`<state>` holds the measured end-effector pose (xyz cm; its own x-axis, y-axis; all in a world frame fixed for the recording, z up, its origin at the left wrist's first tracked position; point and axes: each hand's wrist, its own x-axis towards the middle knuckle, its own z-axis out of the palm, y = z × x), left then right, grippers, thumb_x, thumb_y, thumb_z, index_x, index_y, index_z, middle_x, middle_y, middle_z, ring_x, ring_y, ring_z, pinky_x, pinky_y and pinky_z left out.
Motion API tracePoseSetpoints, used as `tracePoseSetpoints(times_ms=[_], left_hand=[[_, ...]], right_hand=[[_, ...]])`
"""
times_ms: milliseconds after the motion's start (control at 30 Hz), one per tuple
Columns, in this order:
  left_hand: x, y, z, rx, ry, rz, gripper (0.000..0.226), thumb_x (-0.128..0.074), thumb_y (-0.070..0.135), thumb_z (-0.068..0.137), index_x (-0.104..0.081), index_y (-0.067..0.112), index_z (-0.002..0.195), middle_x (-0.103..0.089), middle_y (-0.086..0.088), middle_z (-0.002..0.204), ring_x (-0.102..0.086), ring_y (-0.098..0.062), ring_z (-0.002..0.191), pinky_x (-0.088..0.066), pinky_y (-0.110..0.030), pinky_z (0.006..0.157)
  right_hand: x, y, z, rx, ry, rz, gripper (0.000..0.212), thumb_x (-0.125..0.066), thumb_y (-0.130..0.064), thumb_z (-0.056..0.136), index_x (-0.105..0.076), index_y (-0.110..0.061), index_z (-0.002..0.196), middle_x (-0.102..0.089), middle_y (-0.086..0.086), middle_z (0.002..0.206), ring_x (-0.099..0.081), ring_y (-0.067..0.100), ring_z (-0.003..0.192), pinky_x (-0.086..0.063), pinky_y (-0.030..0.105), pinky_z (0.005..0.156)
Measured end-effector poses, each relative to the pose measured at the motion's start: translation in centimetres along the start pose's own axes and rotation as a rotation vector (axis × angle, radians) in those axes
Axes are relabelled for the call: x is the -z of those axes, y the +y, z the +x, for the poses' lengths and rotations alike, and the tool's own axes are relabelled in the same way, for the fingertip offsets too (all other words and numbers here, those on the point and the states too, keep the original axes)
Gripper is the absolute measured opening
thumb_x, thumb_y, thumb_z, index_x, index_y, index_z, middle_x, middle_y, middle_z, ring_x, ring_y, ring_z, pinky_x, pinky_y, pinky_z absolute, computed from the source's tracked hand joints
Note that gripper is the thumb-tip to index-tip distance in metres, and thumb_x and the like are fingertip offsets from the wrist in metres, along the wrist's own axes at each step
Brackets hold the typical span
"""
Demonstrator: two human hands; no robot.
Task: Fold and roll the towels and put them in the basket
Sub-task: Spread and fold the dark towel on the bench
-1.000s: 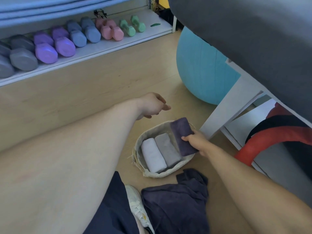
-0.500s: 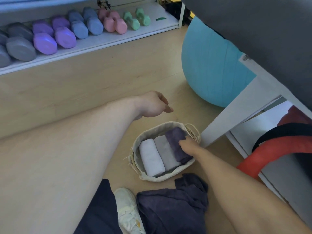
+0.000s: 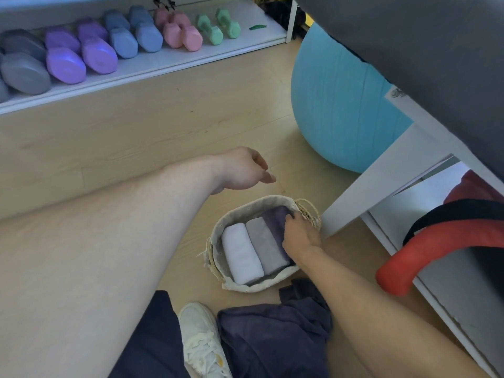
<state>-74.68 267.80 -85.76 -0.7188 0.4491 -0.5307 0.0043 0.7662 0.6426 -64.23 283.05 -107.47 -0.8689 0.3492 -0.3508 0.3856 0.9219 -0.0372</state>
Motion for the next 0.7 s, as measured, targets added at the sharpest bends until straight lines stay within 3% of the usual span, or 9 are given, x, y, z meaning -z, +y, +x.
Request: tracePoseSetpoints(times_ms=[67,167,433,600,700], left_hand=[[-0.1,0.1,-0.1,-0.002,-0.001,-0.005,0.039,-0.073,0.039,0.090,-0.062,0.023,0.124,-0.063,-0.002,0.123,-0.058,-0.023,0.117,-0.046,-0.032,0.091],[-0.5,0.7,-0.1,-0.018,-0.008,-0.011,0.038,-0.074,0.038,0.089,-0.063,0.022,0.122,-0.064,-0.002,0.122,-0.059,-0.023,0.115,-0.048,-0.031,0.086],[-0.8,1.4,-0.6,-0.043,-0.017,0.047,0.040,-0.073,0.040,0.090,-0.063,0.024,0.124,-0.064,-0.001,0.125,-0.059,-0.024,0.117,-0.044,-0.033,0.091],[-0.6,1.2,-0.9,-0.033,-0.020,0.071,0.040,-0.073,0.039,0.090,-0.062,0.024,0.125,-0.064,-0.001,0.126,-0.059,-0.025,0.117,-0.046,-0.035,0.095],[-0.7,1.2,-0.9,-0.031,-0.024,0.080,0.040,-0.073,0.039,0.090,-0.062,0.024,0.125,-0.064,-0.001,0.127,-0.059,-0.025,0.118,-0.046,-0.036,0.097]], right_hand=[[0.4,-0.9,-1.0,0.020,0.033,-0.154,0.034,-0.056,-0.020,0.099,-0.059,-0.016,0.132,-0.056,0.007,0.133,-0.058,0.026,0.119,-0.052,0.037,0.090],[-0.2,-1.3,-2.2,-0.020,-0.083,-0.246,0.030,-0.050,-0.016,0.099,-0.063,-0.018,0.126,-0.060,0.006,0.131,-0.055,0.025,0.123,-0.048,0.036,0.093],[-2.2,-0.4,-2.6,-0.028,-0.234,-0.015,0.050,-0.049,-0.012,0.099,-0.038,-0.004,0.148,-0.034,0.015,0.151,-0.040,0.031,0.137,-0.037,0.037,0.113],[-2.3,-0.2,-2.9,-0.051,-0.159,-0.025,0.052,-0.054,-0.018,0.096,-0.042,-0.007,0.145,-0.037,0.014,0.148,-0.038,0.033,0.135,-0.035,0.037,0.114],[-2.4,-0.3,-2.9,-0.065,-0.238,-0.059,0.053,-0.053,-0.019,0.097,-0.040,-0.003,0.146,-0.041,0.018,0.147,-0.042,0.034,0.133,-0.038,0.037,0.113]])
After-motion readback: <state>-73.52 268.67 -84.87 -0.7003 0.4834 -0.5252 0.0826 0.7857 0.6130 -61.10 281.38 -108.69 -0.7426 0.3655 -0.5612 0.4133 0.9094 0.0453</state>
